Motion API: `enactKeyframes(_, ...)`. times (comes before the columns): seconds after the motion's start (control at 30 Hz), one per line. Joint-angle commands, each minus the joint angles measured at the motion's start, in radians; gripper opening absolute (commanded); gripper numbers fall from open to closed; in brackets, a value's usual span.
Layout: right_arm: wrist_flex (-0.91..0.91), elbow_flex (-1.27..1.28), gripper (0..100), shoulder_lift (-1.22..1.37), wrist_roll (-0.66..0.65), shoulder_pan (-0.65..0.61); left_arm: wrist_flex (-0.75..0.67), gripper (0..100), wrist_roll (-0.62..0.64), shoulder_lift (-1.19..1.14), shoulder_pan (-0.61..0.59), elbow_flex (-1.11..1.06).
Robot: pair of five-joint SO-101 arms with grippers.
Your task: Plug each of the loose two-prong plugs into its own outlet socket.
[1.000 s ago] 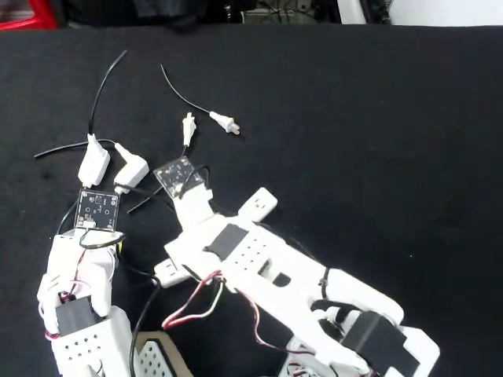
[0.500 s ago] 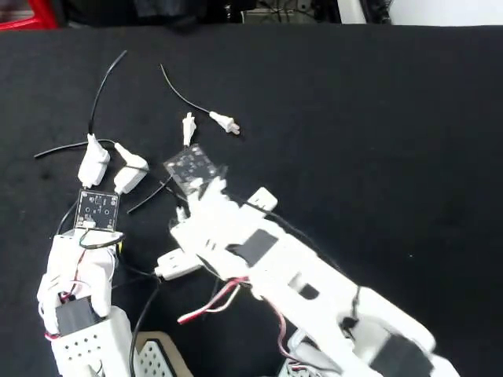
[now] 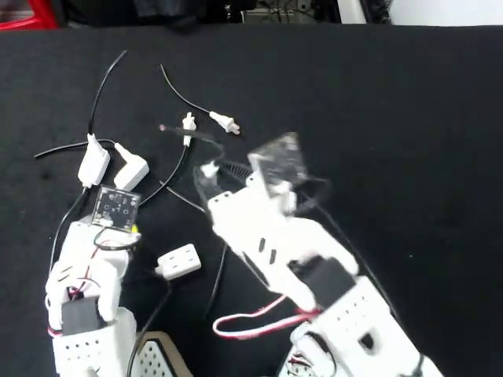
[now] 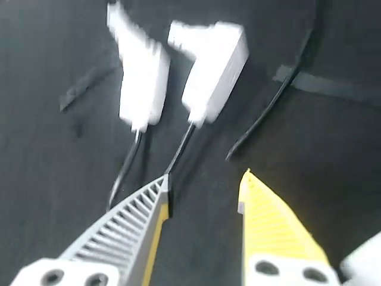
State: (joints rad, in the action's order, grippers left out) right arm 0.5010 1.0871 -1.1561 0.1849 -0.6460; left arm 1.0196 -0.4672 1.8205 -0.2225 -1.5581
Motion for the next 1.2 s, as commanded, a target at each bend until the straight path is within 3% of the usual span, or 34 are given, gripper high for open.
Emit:
enactKeyframes(0.0, -0.126, 0.028, 1.2, -0.114, 0.155, 0.017, -0.037, 19, 0.146, 0.003, 0.145, 0.142)
enactKeyframes(0.1, -0.218, 0.120, 1.2, -0.117, 0.242, 0.015, -0.123, 19, 0.270, 0.003, 0.209, 0.171)
enactKeyframes(0.23, -0.327, 0.232, 1.2, -0.125, 0.236, -0.023, -0.238, 20, 0.336, 0.003, 0.260, 0.163)
enactKeyframes(0.5, -0.287, 0.259, 1.2, -0.127, 0.196, -0.089, -0.155, 20, 0.331, 0.002, 0.430, 0.160)
enactKeyframes(0.7, -0.229, 0.254, 1.2, -0.125, 0.175, -0.101, -0.144, 20, 0.331, 0.003, 0.421, 0.179)
enactKeyframes(0.87, -0.083, 0.211, 1.2, -0.125, 0.166, -0.201, -0.213, 20, 0.339, 0.003, 0.421, 0.147)
enactKeyframes(1.17, 0.017, 0.151, 1.2, -0.117, 0.150, -0.203, -0.212, 20, 0.334, 0.003, 0.354, 0.137)
